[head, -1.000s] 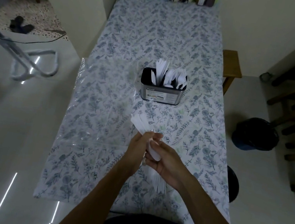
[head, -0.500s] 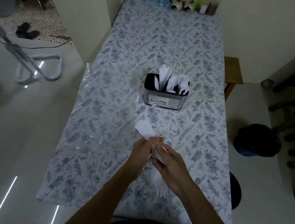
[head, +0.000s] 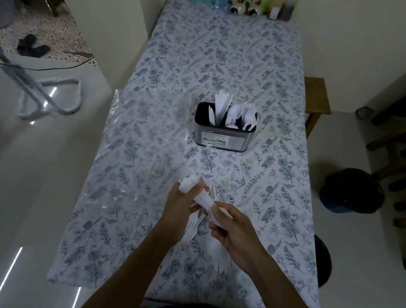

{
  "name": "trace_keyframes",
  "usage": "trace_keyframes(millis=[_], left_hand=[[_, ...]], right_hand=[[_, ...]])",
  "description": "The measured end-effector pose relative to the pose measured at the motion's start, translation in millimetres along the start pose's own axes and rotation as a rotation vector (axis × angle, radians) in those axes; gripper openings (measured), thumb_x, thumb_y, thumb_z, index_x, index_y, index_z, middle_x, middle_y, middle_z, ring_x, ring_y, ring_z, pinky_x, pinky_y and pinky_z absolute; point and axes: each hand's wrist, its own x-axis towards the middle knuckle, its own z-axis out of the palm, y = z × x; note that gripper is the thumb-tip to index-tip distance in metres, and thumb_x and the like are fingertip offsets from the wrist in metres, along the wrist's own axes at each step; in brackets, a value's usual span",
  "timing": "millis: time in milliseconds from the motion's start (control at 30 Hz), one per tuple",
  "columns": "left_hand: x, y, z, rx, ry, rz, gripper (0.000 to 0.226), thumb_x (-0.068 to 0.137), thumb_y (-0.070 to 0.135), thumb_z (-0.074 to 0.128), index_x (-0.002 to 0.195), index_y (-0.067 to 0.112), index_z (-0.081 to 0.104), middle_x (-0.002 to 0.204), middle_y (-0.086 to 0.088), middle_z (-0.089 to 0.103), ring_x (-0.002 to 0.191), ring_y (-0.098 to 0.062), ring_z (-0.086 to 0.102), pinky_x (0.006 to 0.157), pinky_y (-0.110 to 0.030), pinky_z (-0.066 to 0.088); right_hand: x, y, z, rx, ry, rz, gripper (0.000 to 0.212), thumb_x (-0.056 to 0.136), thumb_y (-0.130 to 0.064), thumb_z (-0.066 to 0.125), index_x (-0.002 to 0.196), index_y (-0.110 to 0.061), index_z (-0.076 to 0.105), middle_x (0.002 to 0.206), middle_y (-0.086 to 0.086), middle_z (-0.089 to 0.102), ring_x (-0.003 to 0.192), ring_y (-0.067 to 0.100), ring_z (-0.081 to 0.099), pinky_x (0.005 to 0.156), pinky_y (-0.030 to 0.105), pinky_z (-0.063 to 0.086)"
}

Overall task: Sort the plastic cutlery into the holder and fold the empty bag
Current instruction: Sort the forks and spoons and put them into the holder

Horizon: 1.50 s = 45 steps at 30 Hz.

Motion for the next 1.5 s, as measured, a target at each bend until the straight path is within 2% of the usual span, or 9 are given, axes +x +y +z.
trace_keyframes(millis=[267, 433, 533, 733, 967, 1167, 1267, 1400, 1500], left_hand=[[4, -10, -2, 0.057, 0.051, -0.077, 0.034, 0.096, 0.014, 0.070, 0.125, 0.002, 0.058, 0.124, -0.024, 0.067, 0.103, -0.030, 0.071, 0.077, -0.036, 0.060], [41, 51, 18, 0.692, -0.093, 0.375, 0.045, 0.091, 0.029, 0.077, 0.131, 0.018, 0.061, 0.125, 0.003, 0.063, 0.111, -0.006, 0.063, 0.092, -0.026, 0.056], [70, 100, 44, 0.967, -0.208, 0.755, 0.039, 0.087, 0.025, 0.081, 0.124, 0.015, 0.074, 0.119, 0.001, 0.062, 0.107, -0.007, 0.060, 0.098, -0.021, 0.048], [103, 177, 93, 1.119, -0.296, 0.698, 0.049, 0.080, 0.030, 0.087, 0.124, 0.015, 0.073, 0.097, 0.004, 0.073, 0.084, -0.012, 0.072, 0.088, -0.031, 0.058], [139, 180, 103, 1.298, -0.362, 0.603, 0.043, 0.087, 0.034, 0.081, 0.124, 0.013, 0.072, 0.102, -0.009, 0.077, 0.085, -0.021, 0.074, 0.085, -0.034, 0.058], [166, 160, 104, 1.344, -0.322, 0.477, 0.040, 0.089, 0.027, 0.080, 0.121, 0.005, 0.070, 0.098, -0.010, 0.075, 0.077, -0.019, 0.071, 0.065, -0.016, 0.050], [176, 158, 103, 1.360, -0.288, 0.459, 0.023, 0.087, 0.022, 0.081, 0.097, 0.006, 0.068, 0.084, -0.007, 0.070, 0.065, -0.012, 0.062, 0.055, -0.006, 0.040], [185, 160, 100, 1.387, -0.269, 0.468, 0.023, 0.081, 0.022, 0.086, 0.095, 0.006, 0.078, 0.090, -0.008, 0.076, 0.078, -0.019, 0.070, 0.076, -0.026, 0.056], [187, 159, 101, 1.441, -0.227, 0.510, 0.028, 0.079, 0.028, 0.087, 0.101, 0.012, 0.080, 0.092, -0.003, 0.064, 0.083, -0.018, 0.062, 0.078, -0.029, 0.046]], right_hand=[[-4, -18, -15, -0.255, 0.042, -0.046, 0.022, 0.093, -0.013, 0.070, 0.115, -0.009, 0.073, 0.094, 0.010, 0.070, 0.077, 0.018, 0.067, 0.070, 0.025, 0.057], [8, -145, -18, -1.055, -0.022, -0.333, 0.022, 0.094, -0.026, 0.070, 0.115, -0.020, 0.071, 0.097, 0.000, 0.075, 0.075, 0.014, 0.074, 0.073, 0.031, 0.063], [19, -238, 9, -1.500, -0.086, -0.535, 0.021, 0.094, -0.033, 0.071, 0.110, -0.021, 0.072, 0.087, -0.007, 0.076, 0.063, 0.005, 0.072, 0.068, 0.017, 0.057], [37, -343, 86, -1.998, -0.238, -0.478, 0.011, 0.090, -0.031, 0.074, 0.098, -0.023, 0.075, 0.074, -0.008, 0.075, 0.060, 0.004, 0.072, 0.075, 0.032, 0.060], [94, -346, 102, -2.175, -0.268, -0.323, 0.003, 0.088, -0.029, 0.074, 0.091, -0.028, 0.074, 0.075, -0.008, 0.076, 0.062, 0.004, 0.073, 0.063, 0.026, 0.053], [128, -333, 97, -2.185, -0.297, -0.230, 0.002, 0.088, -0.027, 0.074, 0.089, -0.025, 0.072, 0.076, -0.006, 0.074, 0.064, 0.008, 0.074, 0.062, 0.023, 0.049], [142, -333, 93, -2.151, -0.299, -0.215, 0.004, 0.088, -0.026, 0.073, 0.091, -0.024, 0.073, 0.073, -0.008, 0.073, 0.063, 0.006, 0.073, 0.064, 0.024, 0.051], [154, -329, 89, -2.123, -0.316, -0.174, 0.005, 0.088, -0.029, 0.073, 0.084, -0.028, 0.071, 0.080, -0.003, 0.076, 0.065, 0.007, 0.074, 0.068, 0.025, 0.054], [158, -325, 88, -2.140, -0.289, -0.196, 0.003, 0.090, -0.027, 0.072, 0.088, -0.024, 0.072, 0.077, -0.003, 0.074, 0.066, 0.009, 0.074, 0.063, 0.022, 0.052]])
